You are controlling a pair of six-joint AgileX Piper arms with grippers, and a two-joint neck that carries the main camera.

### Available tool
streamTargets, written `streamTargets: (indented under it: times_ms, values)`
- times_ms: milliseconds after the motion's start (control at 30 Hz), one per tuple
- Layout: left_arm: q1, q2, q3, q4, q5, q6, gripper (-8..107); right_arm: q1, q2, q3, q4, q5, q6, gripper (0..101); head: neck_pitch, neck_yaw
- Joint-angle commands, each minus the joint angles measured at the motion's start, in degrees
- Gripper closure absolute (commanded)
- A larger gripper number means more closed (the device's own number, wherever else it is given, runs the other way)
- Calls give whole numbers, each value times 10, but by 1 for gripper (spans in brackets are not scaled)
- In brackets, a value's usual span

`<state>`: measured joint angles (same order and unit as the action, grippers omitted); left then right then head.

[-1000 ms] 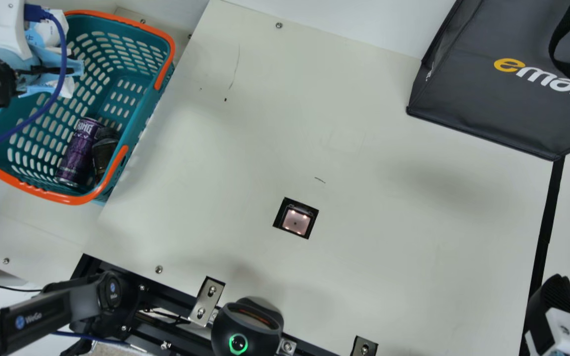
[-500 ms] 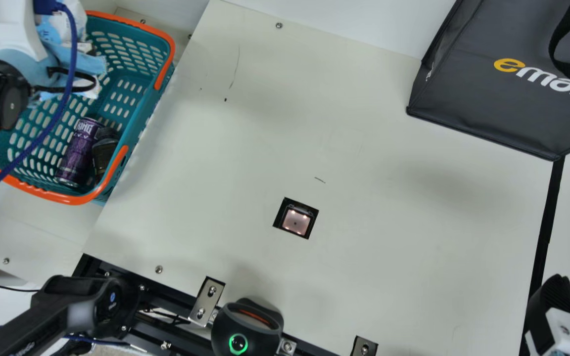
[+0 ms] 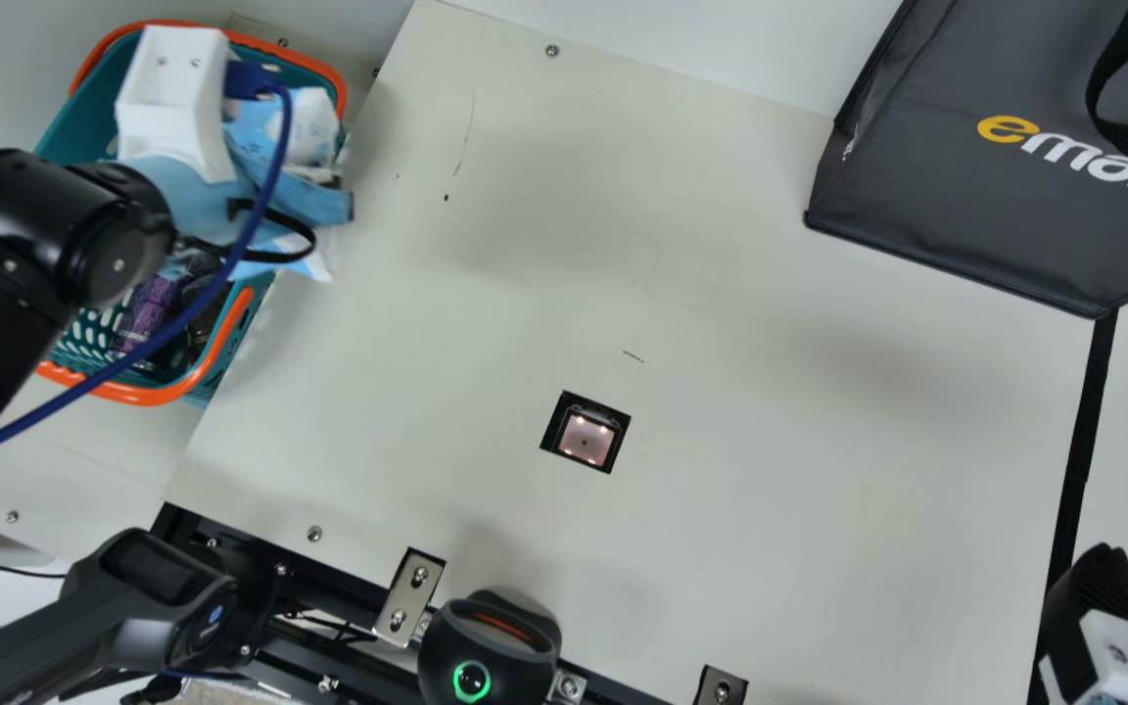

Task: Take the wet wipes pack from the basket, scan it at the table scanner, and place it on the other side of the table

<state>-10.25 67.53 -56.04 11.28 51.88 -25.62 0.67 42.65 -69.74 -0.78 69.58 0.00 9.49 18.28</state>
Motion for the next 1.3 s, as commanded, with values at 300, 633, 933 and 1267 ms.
streamTargets:
  times_ms: [300, 633, 933, 1267]
  values:
    - [-184, 35, -14, -18, 24, -71, 107, 0, 0, 0, 0, 0, 0, 6, -16, 1]
    - [-304, 81, -32, -23, 30, -129, 107, 0, 0, 0, 0, -1, 0, 6, -16, 1]
    - [-379, 118, -37, -32, 26, -170, 107, 0, 0, 0, 0, -1, 0, 6, -16, 1]
    - [-437, 165, -26, -33, 5, -212, 107, 0, 0, 0, 0, -1, 0, 6, -16, 1]
